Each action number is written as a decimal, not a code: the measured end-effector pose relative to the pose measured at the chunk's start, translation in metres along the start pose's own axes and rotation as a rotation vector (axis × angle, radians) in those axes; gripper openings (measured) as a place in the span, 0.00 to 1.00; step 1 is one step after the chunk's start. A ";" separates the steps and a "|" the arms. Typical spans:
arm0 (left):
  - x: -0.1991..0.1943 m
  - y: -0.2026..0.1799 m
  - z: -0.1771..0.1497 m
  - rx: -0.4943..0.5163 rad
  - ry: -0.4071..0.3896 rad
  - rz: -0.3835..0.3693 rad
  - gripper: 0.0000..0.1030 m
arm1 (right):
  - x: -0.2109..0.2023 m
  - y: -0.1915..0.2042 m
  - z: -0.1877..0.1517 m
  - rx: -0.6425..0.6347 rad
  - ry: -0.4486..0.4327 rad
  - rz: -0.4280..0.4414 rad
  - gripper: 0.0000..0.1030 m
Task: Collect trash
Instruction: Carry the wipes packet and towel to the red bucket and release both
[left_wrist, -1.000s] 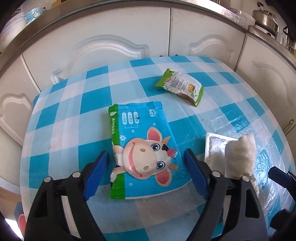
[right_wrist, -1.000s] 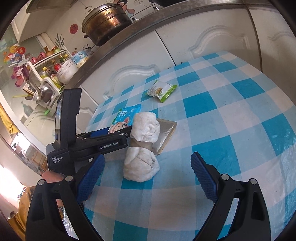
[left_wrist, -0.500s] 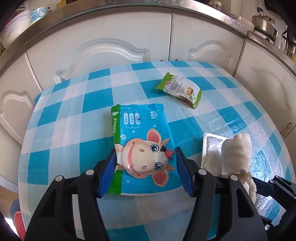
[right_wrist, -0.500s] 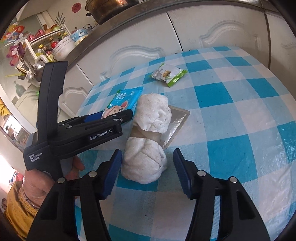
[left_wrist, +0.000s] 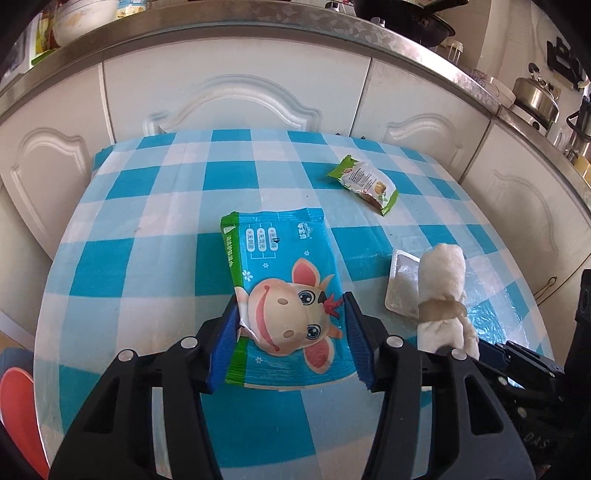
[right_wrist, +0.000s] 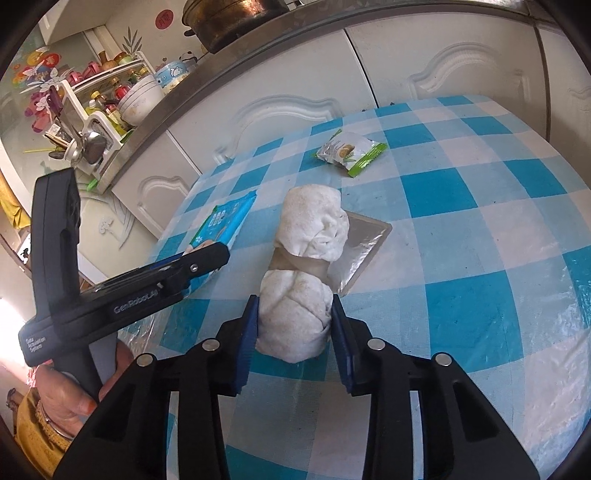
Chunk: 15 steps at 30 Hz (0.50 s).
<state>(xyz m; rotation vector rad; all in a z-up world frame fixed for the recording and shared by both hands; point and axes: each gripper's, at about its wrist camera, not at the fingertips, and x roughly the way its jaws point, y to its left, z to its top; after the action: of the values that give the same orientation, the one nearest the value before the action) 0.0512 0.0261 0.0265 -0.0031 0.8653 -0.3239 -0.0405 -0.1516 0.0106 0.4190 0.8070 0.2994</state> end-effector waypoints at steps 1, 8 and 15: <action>-0.007 0.001 -0.004 -0.008 -0.006 0.001 0.53 | 0.000 -0.001 0.000 0.002 -0.002 0.003 0.37; -0.051 0.011 -0.039 -0.049 -0.012 0.020 0.53 | -0.001 -0.003 0.001 0.007 -0.008 0.020 0.37; -0.089 0.025 -0.080 -0.086 0.002 0.053 0.53 | -0.002 -0.005 0.001 0.017 -0.013 0.021 0.37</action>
<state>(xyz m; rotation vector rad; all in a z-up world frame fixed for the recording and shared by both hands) -0.0550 0.0854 0.0372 -0.0598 0.8795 -0.2363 -0.0402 -0.1573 0.0101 0.4453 0.7928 0.3094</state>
